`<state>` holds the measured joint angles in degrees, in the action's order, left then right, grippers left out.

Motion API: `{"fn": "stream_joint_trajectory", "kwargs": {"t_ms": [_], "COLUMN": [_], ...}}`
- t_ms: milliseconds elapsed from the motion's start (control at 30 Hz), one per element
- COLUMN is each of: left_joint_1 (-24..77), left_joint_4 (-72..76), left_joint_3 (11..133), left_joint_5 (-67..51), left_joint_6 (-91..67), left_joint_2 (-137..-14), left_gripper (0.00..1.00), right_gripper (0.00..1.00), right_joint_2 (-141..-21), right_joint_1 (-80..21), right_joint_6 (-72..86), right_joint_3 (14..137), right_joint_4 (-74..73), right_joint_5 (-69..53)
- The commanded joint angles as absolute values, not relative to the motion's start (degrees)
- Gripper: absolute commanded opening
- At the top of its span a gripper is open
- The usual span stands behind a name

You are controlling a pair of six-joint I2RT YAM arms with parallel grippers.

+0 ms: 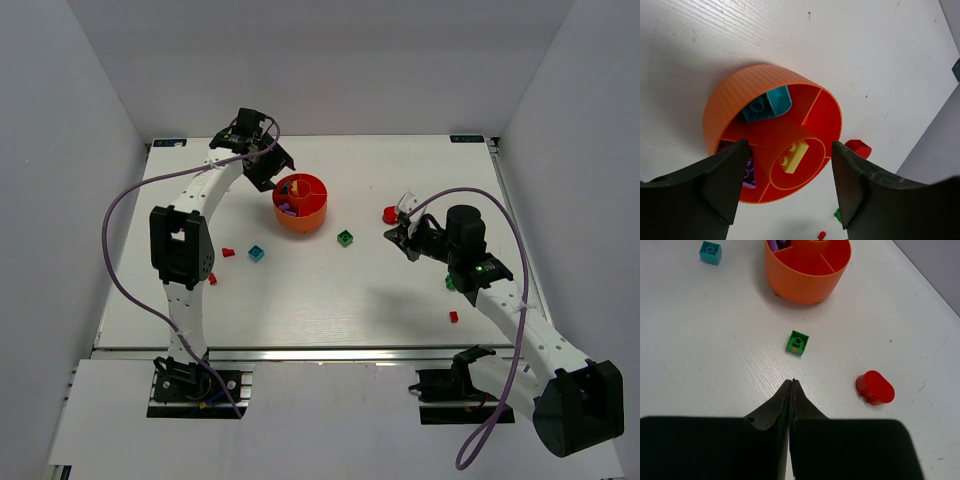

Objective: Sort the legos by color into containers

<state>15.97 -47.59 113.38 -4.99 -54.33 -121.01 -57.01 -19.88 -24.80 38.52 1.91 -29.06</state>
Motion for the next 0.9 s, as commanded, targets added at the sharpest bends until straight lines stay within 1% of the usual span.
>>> {"fn": "stream_joint_trajectory", "kwargs": {"t_ms": [0, 67, 167, 300, 333, 367, 400, 433, 467, 500, 533, 567, 600, 633, 667, 733, 767, 800, 833, 867], "left_joint_1": [16.2, 16.2, 16.2, 15.6, 15.6, 15.6, 15.6, 15.6, 15.6, 15.1, 15.1, 15.1, 15.1, 15.1, 15.1, 15.1, 15.1, 15.1, 15.1, 15.1], "left_joint_4": [-47.5, -47.4, -47.0, -45.0, -44.6, -43.9, -41.8, -40.5, -39.0, -35.1, -33.1, -31.1, -28.0, -27.3, -27.2, -30.0, -31.4, -33.9, -35.0, -35.8], "left_joint_3": [114.3, 114.2, 114.3, 115.4, 115.1, 114.2, 112.5, 107.2, 103.4, 99.2, 89.8, 85.1, 80.6, 72.7, 69.6, 65.0, 61.0, 59.4, 58.0, 55.2], "left_joint_5": [-5.4, -5.3, -4.9, -1.7, -1.0, -1.0, -1.0, -1.0, -1.9, -3.9, -4.4, -5.1, -5.7, -5.3, -4.8, -2.2, -1.5, -1.1, -0.8, -0.8], "left_joint_6": [-54.0, -53.9, -53.1, -48.6, -47.0, -42.7, -40.3, -38.6, -35.5, -33.8, -32.7, -30.4, -30.0, -30.3, -30.7, -33.4, -34.6, -35.7, -37.7, -38.8], "left_joint_2": [-119.7, -119.4, -118.7, -113.8, -112.8, -111.3, -107.6, -105.3, -102.9, -97.3, -94.2, -91.2, -88.1, -82.7, -80.4, -74.9, -73.4, -72.0, -70.9, -68.7], "left_gripper": [0.78, 0.78, 0.75, 0.61, 0.48, 0.37, 0.3, 0.13, 0.05, 0.01, 0.0, 0.0, 0.0, 0.0, 0.13, 0.5, 0.7, 0.72, 0.79, 0.81], "right_gripper": [0.0, 0.0, 0.0, 0.0, 0.0, 0.0, 0.04, 0.11, 0.35, 0.49, 0.59, 0.74, 0.79, 0.82, 0.85, 0.85, 0.82, 0.78, 0.75, 0.67], "right_joint_2": [-55.7, -55.7, -55.7, -55.7, -55.6, -55.5, -55.5, -55.5, -55.5, -55.5, -55.5, -55.5, -55.6, -55.9, -56.2, -57.6, -58.4, -59.3, -60.6, -61.3], "right_joint_1": [-19.5, -19.4, -19.5, -19.3, -19.4, -19.2, -19.2, -19.2, -19.0, -19.0, -19.0, -18.6, -18.4, -18.0, -17.8, -17.0, -16.6, -15.9, -15.6, -15.2], "right_joint_6": [-24.5, -24.6, -24.6, -24.7, -24.8, -24.8, -24.9, -24.9, -25.1, -25.2, -25.1, -24.2, -23.9, -23.3, -21.7, -19.9, -18.8, -16.8, -16.0, -15.3], "right_joint_3": [38.3, 38.3, 38.3, 38.3, 38.3, 38.3, 38.4, 38.4, 38.7, 38.9, 39.1, 39.5, 39.7, 40.0, 40.6, 41.8, 42.5, 44.0, 44.7, 45.4], "right_joint_4": [3.9, 3.9, 3.9, 3.8, 3.8, 3.7, 3.7, 3.5, 3.3, 3.0, 2.8, 2.7, 2.5, 2.4, 2.3, 1.2, 0.7, 0.2, -1.7, -2.4], "right_joint_5": [-30.1, -30.2, -30.2, -30.3, -30.4, -30.4, -30.3, -30.4, -30.4, -30.4, -30.3, -30.0, -29.7, -29.6, -29.5, -29.3, -28.9, -28.4, -28.5, -28.7]}}
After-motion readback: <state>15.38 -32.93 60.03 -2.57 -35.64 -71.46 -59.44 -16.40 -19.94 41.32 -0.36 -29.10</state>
